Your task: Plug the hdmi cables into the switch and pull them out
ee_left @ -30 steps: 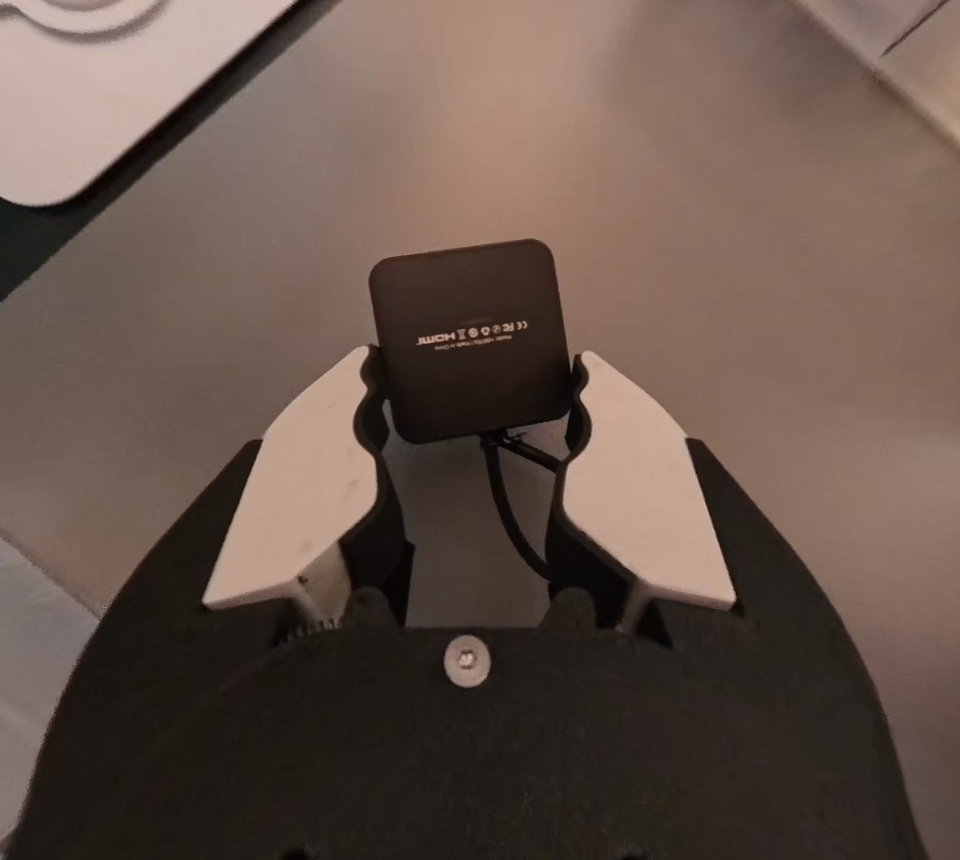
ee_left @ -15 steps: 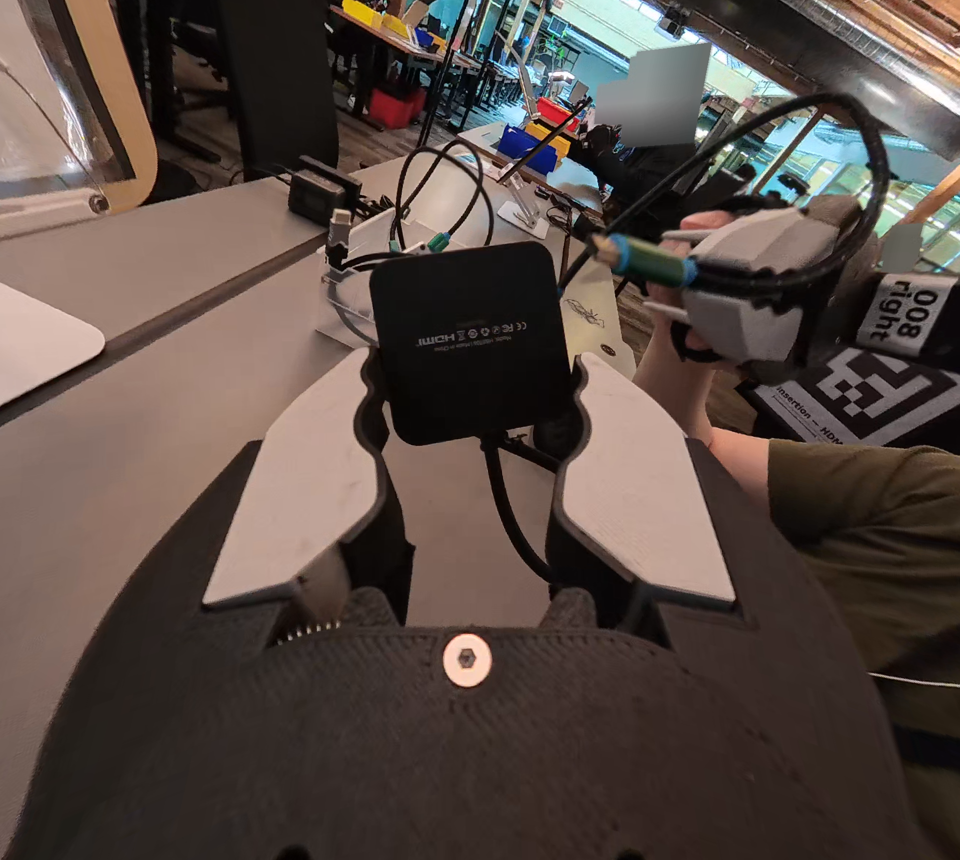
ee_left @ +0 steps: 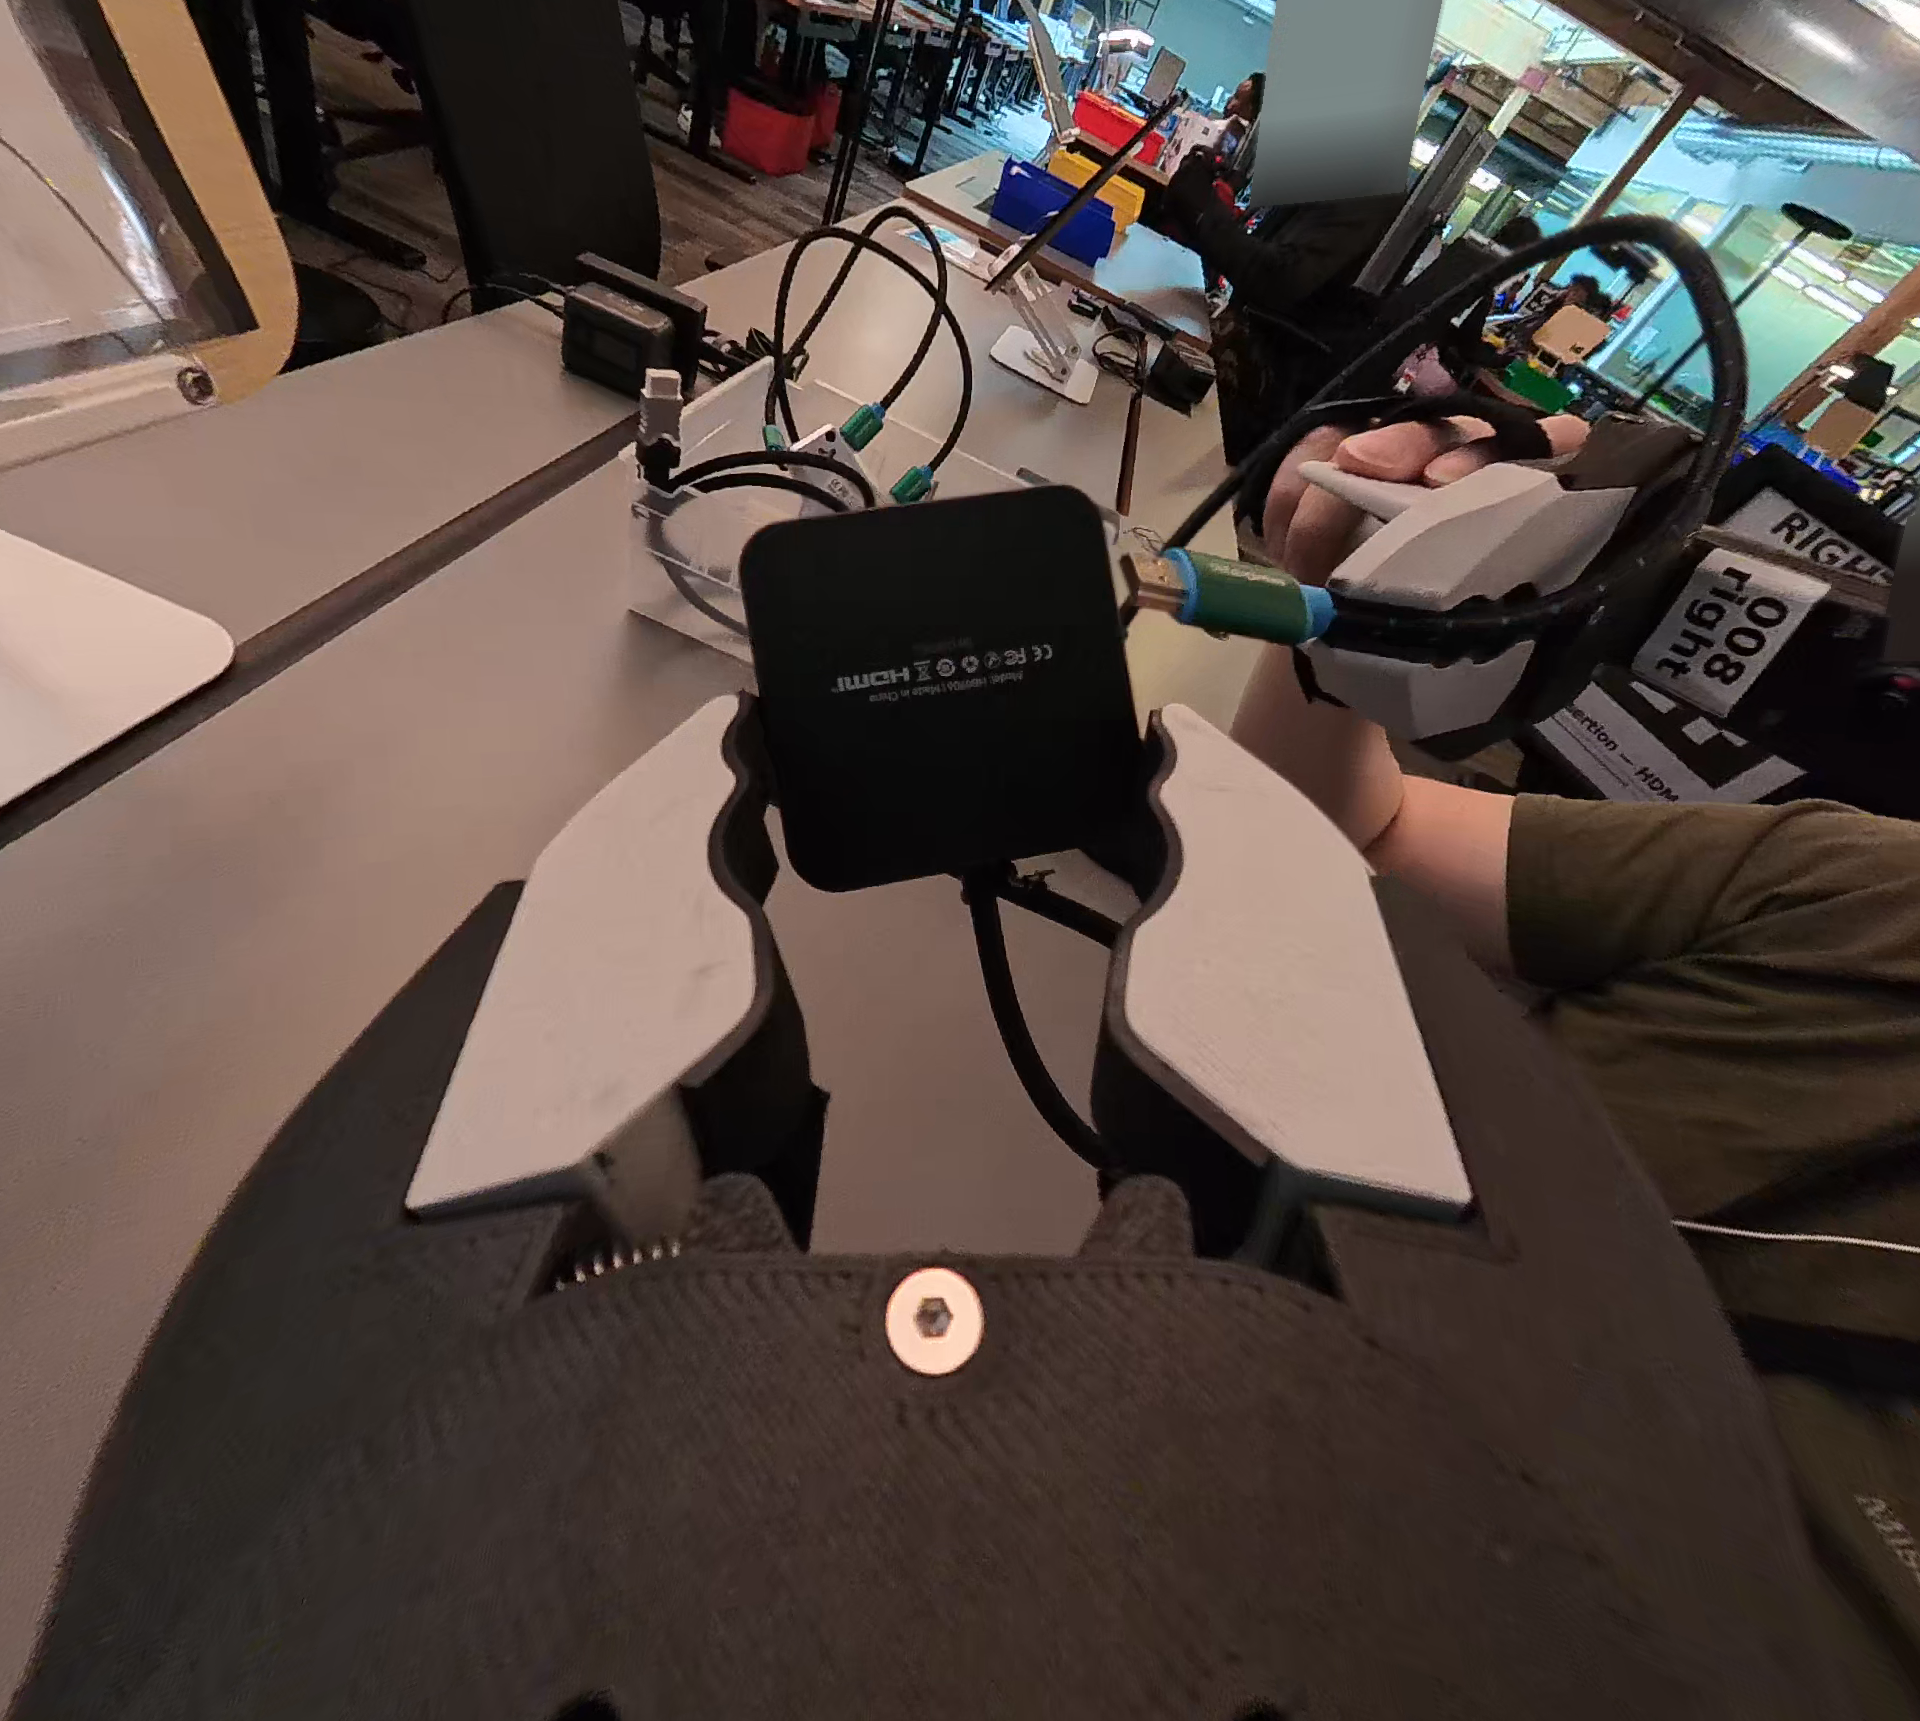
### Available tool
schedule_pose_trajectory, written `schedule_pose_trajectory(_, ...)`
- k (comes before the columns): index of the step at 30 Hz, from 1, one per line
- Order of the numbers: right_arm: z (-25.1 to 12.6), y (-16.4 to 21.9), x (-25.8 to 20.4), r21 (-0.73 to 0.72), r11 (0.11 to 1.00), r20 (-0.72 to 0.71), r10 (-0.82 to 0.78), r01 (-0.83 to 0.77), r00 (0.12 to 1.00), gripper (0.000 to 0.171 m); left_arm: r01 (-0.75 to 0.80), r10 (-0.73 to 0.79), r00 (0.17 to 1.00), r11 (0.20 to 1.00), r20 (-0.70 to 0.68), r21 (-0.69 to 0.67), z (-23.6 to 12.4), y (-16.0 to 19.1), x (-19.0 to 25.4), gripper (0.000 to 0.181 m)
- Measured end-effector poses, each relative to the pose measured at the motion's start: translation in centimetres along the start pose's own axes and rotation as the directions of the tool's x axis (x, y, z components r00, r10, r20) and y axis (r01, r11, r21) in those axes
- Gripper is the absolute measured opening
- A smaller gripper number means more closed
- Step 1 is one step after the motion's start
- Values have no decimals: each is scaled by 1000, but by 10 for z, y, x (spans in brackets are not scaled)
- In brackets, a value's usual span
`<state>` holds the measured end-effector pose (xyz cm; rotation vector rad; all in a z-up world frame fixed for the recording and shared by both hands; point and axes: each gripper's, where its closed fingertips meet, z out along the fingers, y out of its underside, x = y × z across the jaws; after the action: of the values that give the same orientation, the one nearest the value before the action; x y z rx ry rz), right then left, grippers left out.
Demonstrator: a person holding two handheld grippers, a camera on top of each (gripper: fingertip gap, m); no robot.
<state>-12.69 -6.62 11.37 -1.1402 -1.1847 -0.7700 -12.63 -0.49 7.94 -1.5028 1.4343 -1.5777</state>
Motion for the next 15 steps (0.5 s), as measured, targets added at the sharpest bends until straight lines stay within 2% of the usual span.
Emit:
schedule_pose_trajectory(4,1,1,-3,10,999,29,34,-34,999,7,46,-45,998,998,34,-30,-4,7,-11,69)
schedule_pose_trajectory(6,3,3,-7,28,996,68,78,-80,995,7,82,-75,994,993,83,-87,0,20,-25,69)
schedule_pose_trajectory(10,2,14,-7,26,990,117,132,-136,984,7,155,-73,954,950,289,-271,14,67,-69,69)
schedule_pose_trajectory(15,-12,20,0,60,987,137,139,-148,981,7,189,49,910,834,411,-518,39,134,-108,69)
